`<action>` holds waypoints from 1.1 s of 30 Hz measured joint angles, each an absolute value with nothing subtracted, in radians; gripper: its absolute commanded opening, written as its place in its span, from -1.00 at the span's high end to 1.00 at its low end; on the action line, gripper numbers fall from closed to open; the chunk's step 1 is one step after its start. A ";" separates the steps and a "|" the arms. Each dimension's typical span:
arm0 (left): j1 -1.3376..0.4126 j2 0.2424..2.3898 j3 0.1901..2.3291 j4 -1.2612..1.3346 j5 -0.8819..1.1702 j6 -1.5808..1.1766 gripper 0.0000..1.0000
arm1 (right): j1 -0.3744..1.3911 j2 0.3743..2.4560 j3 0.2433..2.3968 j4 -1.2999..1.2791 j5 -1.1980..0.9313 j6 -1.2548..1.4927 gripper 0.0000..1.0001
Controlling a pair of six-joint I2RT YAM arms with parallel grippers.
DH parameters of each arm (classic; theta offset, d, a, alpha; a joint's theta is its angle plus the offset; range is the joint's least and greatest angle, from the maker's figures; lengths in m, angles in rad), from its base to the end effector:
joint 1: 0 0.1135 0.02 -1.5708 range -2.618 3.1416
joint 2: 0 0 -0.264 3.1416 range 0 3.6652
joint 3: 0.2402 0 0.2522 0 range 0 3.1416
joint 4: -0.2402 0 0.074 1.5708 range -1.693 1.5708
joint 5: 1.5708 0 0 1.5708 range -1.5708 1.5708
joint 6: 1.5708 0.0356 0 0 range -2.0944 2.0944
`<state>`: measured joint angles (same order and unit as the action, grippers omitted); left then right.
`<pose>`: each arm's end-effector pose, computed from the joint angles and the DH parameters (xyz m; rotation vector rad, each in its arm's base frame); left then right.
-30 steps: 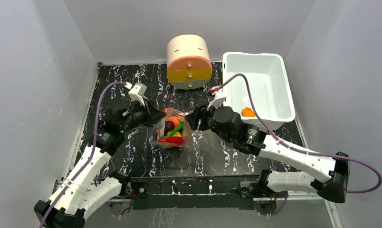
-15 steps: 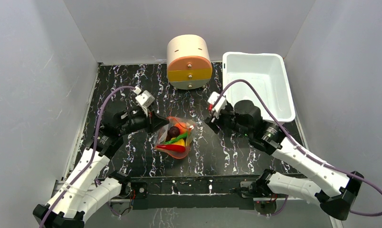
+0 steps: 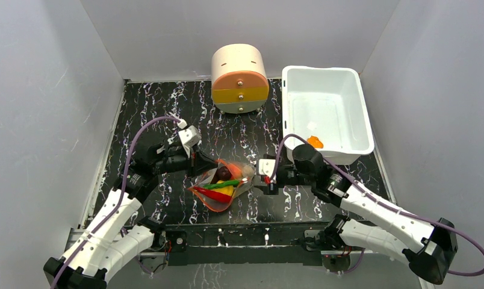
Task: Place the food in the zip-top bag and seal the zipper
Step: Zip the zipper food storage bag at the center of the board.
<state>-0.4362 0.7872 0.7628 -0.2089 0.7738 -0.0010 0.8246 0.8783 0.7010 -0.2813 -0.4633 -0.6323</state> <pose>0.1497 -0.0972 0.3315 0.9333 1.5962 -1.0017 0.1228 0.1562 0.2857 -1.5545 1.3008 0.5906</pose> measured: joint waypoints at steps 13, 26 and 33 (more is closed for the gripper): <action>-0.436 0.775 0.738 -0.172 0.815 -0.002 1.00 | 0.846 0.934 0.622 -0.003 -0.613 -0.643 -0.01; -0.436 0.762 0.737 -0.190 0.820 0.017 1.00 | 0.882 0.973 0.547 0.140 -0.595 -0.598 0.95; -0.436 0.751 0.738 -0.219 0.779 0.046 0.56 | 0.883 0.890 0.495 0.209 -0.544 -0.554 1.00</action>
<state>-0.4362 0.7513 0.7383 -0.2192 0.7792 0.0456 0.8825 0.8902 0.4946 0.2089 -0.5438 -0.5537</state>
